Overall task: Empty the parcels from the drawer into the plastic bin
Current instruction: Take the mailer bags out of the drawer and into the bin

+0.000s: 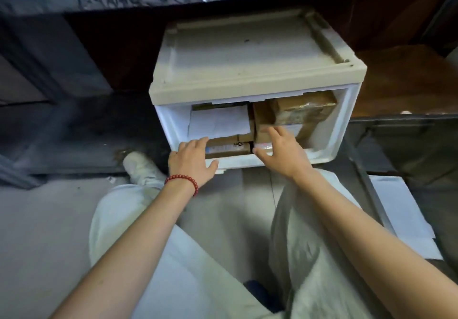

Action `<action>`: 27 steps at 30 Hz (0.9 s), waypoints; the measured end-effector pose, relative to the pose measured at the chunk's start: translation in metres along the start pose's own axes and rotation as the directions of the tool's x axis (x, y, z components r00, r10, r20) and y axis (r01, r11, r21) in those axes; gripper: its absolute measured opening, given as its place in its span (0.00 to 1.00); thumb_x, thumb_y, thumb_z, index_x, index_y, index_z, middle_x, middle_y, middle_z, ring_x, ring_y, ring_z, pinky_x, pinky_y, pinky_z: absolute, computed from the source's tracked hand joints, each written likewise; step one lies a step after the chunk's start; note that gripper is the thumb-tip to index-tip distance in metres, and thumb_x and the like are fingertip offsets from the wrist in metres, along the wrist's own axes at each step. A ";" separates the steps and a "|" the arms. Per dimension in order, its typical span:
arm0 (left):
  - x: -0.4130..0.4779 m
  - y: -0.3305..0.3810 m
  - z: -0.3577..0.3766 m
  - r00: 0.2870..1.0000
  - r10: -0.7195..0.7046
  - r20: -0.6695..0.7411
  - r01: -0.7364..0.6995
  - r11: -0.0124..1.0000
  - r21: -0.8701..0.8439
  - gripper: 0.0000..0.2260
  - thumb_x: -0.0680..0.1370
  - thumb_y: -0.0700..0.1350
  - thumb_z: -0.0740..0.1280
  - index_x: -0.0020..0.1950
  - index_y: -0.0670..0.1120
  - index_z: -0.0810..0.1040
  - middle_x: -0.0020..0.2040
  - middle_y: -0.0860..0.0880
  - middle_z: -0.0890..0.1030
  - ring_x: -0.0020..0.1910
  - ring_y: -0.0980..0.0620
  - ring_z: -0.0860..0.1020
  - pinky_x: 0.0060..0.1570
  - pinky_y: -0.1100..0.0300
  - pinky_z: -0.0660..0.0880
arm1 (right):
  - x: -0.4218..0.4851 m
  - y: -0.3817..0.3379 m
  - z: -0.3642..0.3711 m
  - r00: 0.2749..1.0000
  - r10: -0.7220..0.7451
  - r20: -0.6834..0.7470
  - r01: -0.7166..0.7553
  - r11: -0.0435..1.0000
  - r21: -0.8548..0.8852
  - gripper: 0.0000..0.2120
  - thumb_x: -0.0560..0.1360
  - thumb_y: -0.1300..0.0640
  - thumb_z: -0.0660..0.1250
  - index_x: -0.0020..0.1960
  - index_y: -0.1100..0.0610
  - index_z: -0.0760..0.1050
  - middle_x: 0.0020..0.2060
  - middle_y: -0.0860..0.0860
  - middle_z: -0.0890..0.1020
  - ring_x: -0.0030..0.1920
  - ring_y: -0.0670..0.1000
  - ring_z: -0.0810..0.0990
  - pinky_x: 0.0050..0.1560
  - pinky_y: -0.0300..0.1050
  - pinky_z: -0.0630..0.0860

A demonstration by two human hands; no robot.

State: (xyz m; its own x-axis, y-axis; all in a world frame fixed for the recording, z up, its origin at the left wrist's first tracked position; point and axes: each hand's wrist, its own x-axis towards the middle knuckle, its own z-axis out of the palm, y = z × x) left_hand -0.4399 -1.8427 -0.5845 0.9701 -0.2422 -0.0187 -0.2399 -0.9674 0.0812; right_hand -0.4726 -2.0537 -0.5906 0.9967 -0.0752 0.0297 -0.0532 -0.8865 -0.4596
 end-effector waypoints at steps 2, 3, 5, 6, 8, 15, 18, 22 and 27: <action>0.006 -0.006 0.002 1.000 0.023 0.019 -0.022 1.000 -0.012 0.27 0.78 0.56 0.62 0.74 0.50 0.61 0.70 0.47 0.69 0.67 0.45 0.67 0.59 0.50 0.70 | 0.012 -0.002 0.008 0.999 -0.029 0.013 0.030 0.999 -0.023 0.26 0.78 0.47 0.64 0.72 0.55 0.65 0.69 0.54 0.69 0.68 0.56 0.67 0.63 0.52 0.71; 0.009 -0.008 0.006 0.999 0.043 0.013 -0.043 0.999 -0.014 0.27 0.78 0.55 0.62 0.74 0.49 0.61 0.69 0.47 0.69 0.67 0.45 0.67 0.59 0.51 0.70 | 0.019 -0.003 0.013 0.999 -0.041 0.024 0.042 0.998 -0.050 0.26 0.78 0.47 0.64 0.73 0.55 0.65 0.69 0.54 0.69 0.68 0.56 0.68 0.62 0.52 0.72; 0.017 -0.012 0.016 0.997 0.072 0.000 -0.072 0.997 -0.016 0.27 0.78 0.54 0.62 0.74 0.48 0.60 0.69 0.47 0.69 0.67 0.45 0.67 0.61 0.53 0.68 | 0.031 -0.003 0.024 0.997 -0.057 0.047 0.062 0.992 -0.108 0.26 0.78 0.48 0.63 0.73 0.54 0.63 0.68 0.53 0.69 0.68 0.55 0.68 0.60 0.50 0.72; 0.023 -0.015 0.021 0.997 0.074 0.000 -0.074 0.997 -0.018 0.27 0.78 0.54 0.62 0.75 0.47 0.60 0.70 0.47 0.68 0.68 0.45 0.66 0.63 0.53 0.67 | 0.038 -0.003 0.029 0.997 -0.061 0.053 0.067 0.989 -0.130 0.26 0.78 0.48 0.63 0.74 0.53 0.62 0.67 0.53 0.69 0.67 0.55 0.68 0.59 0.50 0.72; 0.034 -0.018 0.031 0.998 0.064 0.003 -0.064 0.997 -0.031 0.29 0.78 0.53 0.63 0.76 0.46 0.57 0.73 0.45 0.63 0.72 0.45 0.61 0.67 0.53 0.64 | 0.052 -0.005 0.040 0.995 -0.087 0.050 0.094 0.983 -0.160 0.27 0.78 0.50 0.64 0.74 0.54 0.61 0.67 0.54 0.69 0.67 0.56 0.68 0.59 0.50 0.72; 0.090 -0.024 0.055 0.988 0.154 -0.015 -0.150 0.974 0.170 0.31 0.77 0.51 0.63 0.76 0.44 0.56 0.73 0.41 0.61 0.71 0.40 0.60 0.73 0.47 0.53 | 0.095 -0.001 0.066 0.985 -0.173 0.004 0.171 0.972 -0.159 0.29 0.77 0.56 0.65 0.75 0.56 0.60 0.72 0.56 0.66 0.71 0.58 0.65 0.69 0.50 0.63; 0.100 -0.029 0.060 0.987 0.162 -0.018 -0.156 0.971 0.183 0.28 0.76 0.49 0.65 0.73 0.44 0.61 0.68 0.41 0.67 0.67 0.40 0.66 0.71 0.48 0.57 | 0.102 0.000 0.072 0.990 -0.131 -0.045 0.120 0.974 -0.191 0.25 0.77 0.56 0.64 0.72 0.57 0.64 0.67 0.56 0.72 0.66 0.59 0.70 0.65 0.50 0.65; 0.099 -0.024 0.058 0.987 0.163 -0.011 -0.158 0.970 0.186 0.23 0.77 0.48 0.64 0.69 0.44 0.64 0.63 0.42 0.73 0.60 0.42 0.72 0.66 0.49 0.64 | 0.100 0.003 0.072 0.981 -0.147 -0.127 0.127 0.980 -0.153 0.17 0.76 0.59 0.65 0.64 0.60 0.72 0.58 0.57 0.78 0.59 0.59 0.73 0.51 0.51 0.72; 0.079 -0.018 0.048 0.986 0.154 -0.062 -0.144 0.978 0.153 0.17 0.75 0.38 0.65 0.63 0.44 0.68 0.58 0.44 0.75 0.55 0.42 0.74 0.56 0.52 0.69 | 0.077 0.008 0.058 0.966 -0.186 -0.178 0.180 0.982 -0.049 0.09 0.75 0.60 0.66 0.55 0.59 0.77 0.54 0.55 0.78 0.55 0.57 0.75 0.41 0.44 0.69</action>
State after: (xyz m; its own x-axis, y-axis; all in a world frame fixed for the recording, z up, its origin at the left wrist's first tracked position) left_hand -0.3605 -1.8479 -0.6355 0.9218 -0.3836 0.0554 -0.3797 -0.9225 -0.0700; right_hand -0.3931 -2.0398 -0.6438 0.9622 0.0109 0.2723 0.1242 -0.9068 -0.4028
